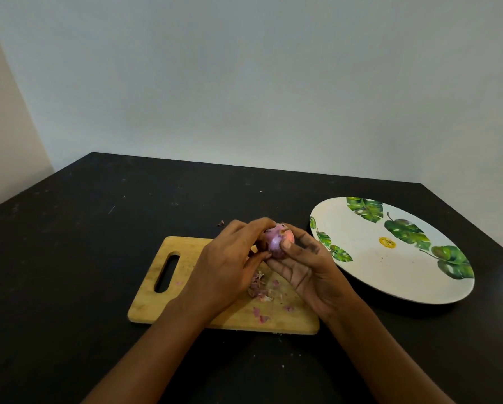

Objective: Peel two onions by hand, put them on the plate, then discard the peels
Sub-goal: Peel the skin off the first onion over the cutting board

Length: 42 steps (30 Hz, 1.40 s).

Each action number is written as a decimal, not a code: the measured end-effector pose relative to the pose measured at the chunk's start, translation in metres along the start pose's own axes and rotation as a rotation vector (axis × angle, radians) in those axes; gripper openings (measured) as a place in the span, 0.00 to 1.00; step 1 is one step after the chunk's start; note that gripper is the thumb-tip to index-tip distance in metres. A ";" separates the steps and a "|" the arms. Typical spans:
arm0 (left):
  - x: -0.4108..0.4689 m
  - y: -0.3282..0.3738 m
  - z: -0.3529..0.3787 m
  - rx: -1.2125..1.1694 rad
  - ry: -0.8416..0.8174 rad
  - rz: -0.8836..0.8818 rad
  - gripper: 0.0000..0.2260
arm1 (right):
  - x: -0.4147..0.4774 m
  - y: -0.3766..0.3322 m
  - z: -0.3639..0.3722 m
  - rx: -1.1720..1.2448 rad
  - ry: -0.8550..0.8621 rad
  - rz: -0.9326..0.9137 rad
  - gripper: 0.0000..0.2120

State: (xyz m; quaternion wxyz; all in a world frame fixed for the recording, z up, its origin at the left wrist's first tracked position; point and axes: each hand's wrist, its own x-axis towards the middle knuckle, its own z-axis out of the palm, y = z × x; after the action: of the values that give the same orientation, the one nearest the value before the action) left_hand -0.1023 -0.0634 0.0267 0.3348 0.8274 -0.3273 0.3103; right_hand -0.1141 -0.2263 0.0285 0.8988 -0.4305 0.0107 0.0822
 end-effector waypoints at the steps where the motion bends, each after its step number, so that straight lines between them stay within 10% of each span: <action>1: 0.000 0.001 0.000 -0.009 -0.006 -0.003 0.20 | 0.000 0.000 0.000 0.001 0.004 -0.001 0.26; 8: 0.001 0.003 0.002 -0.162 0.096 -0.102 0.21 | 0.001 0.002 -0.001 0.010 0.001 -0.038 0.44; 14: 0.000 0.002 0.000 -0.008 0.088 -0.054 0.19 | -0.001 0.000 0.002 -0.041 0.041 -0.046 0.24; 42: -0.001 0.004 -0.003 0.234 0.037 0.109 0.26 | -0.003 -0.003 0.004 0.135 0.027 -0.028 0.19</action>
State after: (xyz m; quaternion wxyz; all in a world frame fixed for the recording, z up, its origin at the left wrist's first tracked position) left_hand -0.1069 -0.0632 0.0297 0.2244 0.8359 -0.3271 0.3794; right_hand -0.1167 -0.2260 0.0337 0.9266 -0.3702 0.0222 0.0629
